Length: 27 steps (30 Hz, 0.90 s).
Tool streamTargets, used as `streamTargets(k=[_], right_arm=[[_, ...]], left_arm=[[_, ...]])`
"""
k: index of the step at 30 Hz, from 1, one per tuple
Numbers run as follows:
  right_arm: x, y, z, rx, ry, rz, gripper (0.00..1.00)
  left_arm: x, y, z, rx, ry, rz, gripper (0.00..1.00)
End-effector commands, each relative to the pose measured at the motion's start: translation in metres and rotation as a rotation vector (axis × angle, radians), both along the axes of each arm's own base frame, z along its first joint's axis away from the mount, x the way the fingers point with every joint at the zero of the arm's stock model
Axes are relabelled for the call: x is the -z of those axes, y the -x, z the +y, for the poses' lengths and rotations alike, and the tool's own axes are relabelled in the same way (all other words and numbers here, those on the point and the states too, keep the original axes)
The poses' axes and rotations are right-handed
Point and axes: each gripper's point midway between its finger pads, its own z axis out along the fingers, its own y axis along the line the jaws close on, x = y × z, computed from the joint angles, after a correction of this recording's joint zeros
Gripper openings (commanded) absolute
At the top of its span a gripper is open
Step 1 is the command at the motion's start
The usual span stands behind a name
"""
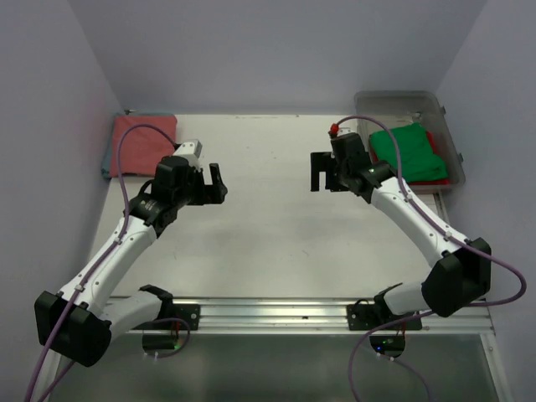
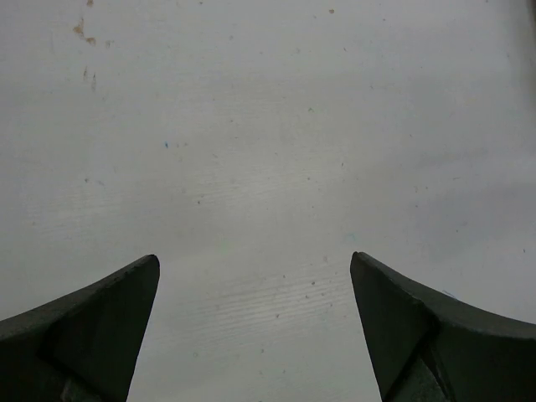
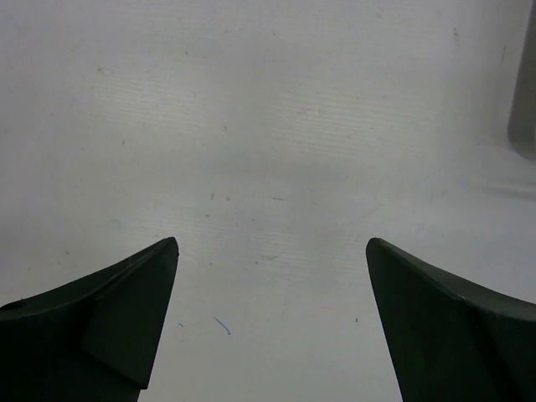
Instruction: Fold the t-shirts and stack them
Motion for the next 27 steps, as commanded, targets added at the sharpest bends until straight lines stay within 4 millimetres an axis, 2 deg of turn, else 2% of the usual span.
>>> streamTargets(k=[1,2,3,4,5,6,8,9,10,11,12,13,14,16,17,19,20,23,27], right_arm=[[-0.006,-0.008,-0.006,0.033,0.029,-0.024,0.99],[-0.011,-0.012,-0.006,0.036,0.033,-0.034,0.99],[-0.008,-0.016,-0.009,0.047,0.057,-0.026,0.99],[-0.009,-0.021,-0.021,0.1,0.102,-0.04,0.99],[-0.02,-0.029,-0.026,0.14,0.102,-0.064,0.99],[-0.017,-0.04,-0.044,0.213,0.09,-0.053,0.99],[-0.028,-0.059,-0.06,0.279,0.001,-0.059,0.99],[-0.033,-0.071,-0.086,0.369,-0.033,-0.076,0.99],[-0.03,-0.08,-0.096,0.406,-0.029,-0.069,0.99],[-0.047,-0.097,-0.113,0.465,-0.023,-0.119,0.99],[-0.047,-0.097,-0.119,0.476,-0.02,-0.118,0.99],[-0.041,-0.105,-0.126,0.497,0.001,-0.106,0.99],[-0.052,-0.115,-0.132,0.516,0.004,-0.133,0.99],[-0.049,-0.125,-0.147,0.555,0.018,-0.122,0.99],[-0.042,-0.137,-0.15,0.563,0.017,-0.102,0.99],[-0.033,-0.144,-0.166,0.6,0.029,-0.076,0.99],[-0.023,-0.152,-0.173,0.616,0.04,-0.053,0.99],[-0.001,-0.157,-0.188,0.653,0.064,-0.003,0.99],[0.025,-0.154,-0.227,0.791,0.033,0.047,0.98]], left_arm=[[-0.015,-0.007,-0.003,0.013,0.016,-0.068,1.0],[-0.016,-0.007,-0.003,0.013,0.017,-0.07,1.0],[-0.016,-0.007,-0.003,0.013,0.017,-0.071,1.0],[-0.016,-0.007,-0.003,0.013,0.017,-0.07,1.0],[-0.017,-0.007,-0.003,0.012,0.016,-0.072,1.0],[-0.017,-0.007,-0.002,0.012,0.016,-0.074,1.0],[-0.017,-0.005,-0.002,0.014,0.015,-0.069,1.0],[-0.018,-0.005,-0.002,0.014,0.015,-0.07,1.0],[-0.017,-0.004,-0.002,0.014,0.015,-0.07,1.0],[-0.017,-0.003,-0.001,0.014,0.014,-0.071,1.0],[-0.018,-0.003,-0.001,0.014,0.015,-0.074,1.0],[-0.017,-0.002,0.0,0.013,0.015,-0.074,1.0],[-0.018,-0.002,0.0,0.013,0.015,-0.075,1.0],[-0.018,-0.001,0.0,0.014,0.014,-0.077,1.0],[-0.018,-0.001,0.0,0.014,0.013,-0.074,1.0],[-0.017,0.0,0.001,0.011,0.008,-0.07,1.0],[-0.017,0.001,0.002,0.007,0.006,-0.072,1.0],[-0.014,0.003,0.006,-0.002,-0.003,-0.071,1.0],[-0.013,0.004,0.007,-0.004,-0.009,-0.07,1.0]])
